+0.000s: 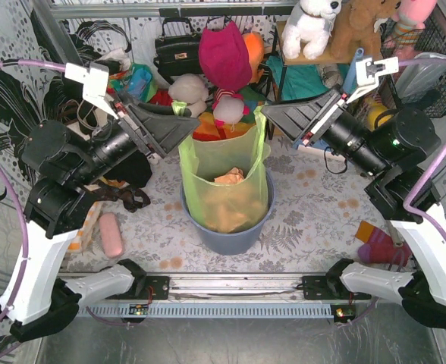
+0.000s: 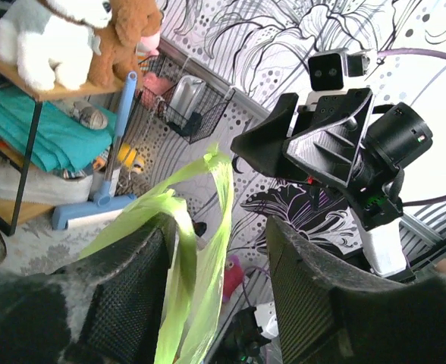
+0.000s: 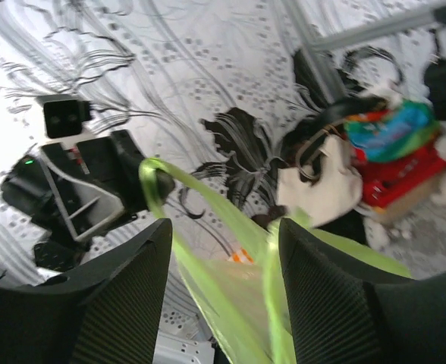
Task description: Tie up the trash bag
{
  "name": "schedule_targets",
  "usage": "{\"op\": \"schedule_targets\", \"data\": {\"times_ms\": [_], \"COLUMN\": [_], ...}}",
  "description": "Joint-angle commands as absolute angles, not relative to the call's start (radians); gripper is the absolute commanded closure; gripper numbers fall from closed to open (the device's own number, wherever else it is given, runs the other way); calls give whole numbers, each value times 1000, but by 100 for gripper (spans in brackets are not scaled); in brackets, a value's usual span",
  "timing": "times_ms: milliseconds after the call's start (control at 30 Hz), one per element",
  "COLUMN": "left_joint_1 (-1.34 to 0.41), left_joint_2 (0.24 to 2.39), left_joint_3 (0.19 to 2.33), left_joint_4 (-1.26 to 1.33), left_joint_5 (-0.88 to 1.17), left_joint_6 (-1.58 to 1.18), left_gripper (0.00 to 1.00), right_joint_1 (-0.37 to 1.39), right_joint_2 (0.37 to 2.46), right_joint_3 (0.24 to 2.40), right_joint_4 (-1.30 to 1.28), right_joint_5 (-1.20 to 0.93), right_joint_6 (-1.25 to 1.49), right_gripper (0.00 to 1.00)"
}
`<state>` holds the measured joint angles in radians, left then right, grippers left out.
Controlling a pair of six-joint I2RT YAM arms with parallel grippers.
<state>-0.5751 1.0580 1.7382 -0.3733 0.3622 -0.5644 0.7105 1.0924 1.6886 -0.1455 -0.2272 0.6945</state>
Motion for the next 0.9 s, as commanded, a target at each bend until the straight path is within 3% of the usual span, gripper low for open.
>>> {"op": "schedule_targets", "data": {"times_ms": [0,233,433,867], "left_joint_1": [-571,-571,-570,-565], "left_joint_2": [1059,1101,1152,1223], "left_joint_3": [1721,1794,1865,1989], "left_joint_4": [-422,-533,-533,-620], "left_joint_5": [314,241,279,188], "left_joint_6": [-588,-574,-581,-571], "left_gripper": [39,38,38,34], "right_joint_1": [713,713,713,713], "right_joint_2": [1033,1050,1093,1202], "right_joint_3": [1658,1658,1609,1718], "right_joint_4": [-322,-397,-266,-209], "right_joint_5": [-21,-45,-188,-181], "right_joint_6": [692,723,807,794], "right_gripper": [41,40,43,57]}}
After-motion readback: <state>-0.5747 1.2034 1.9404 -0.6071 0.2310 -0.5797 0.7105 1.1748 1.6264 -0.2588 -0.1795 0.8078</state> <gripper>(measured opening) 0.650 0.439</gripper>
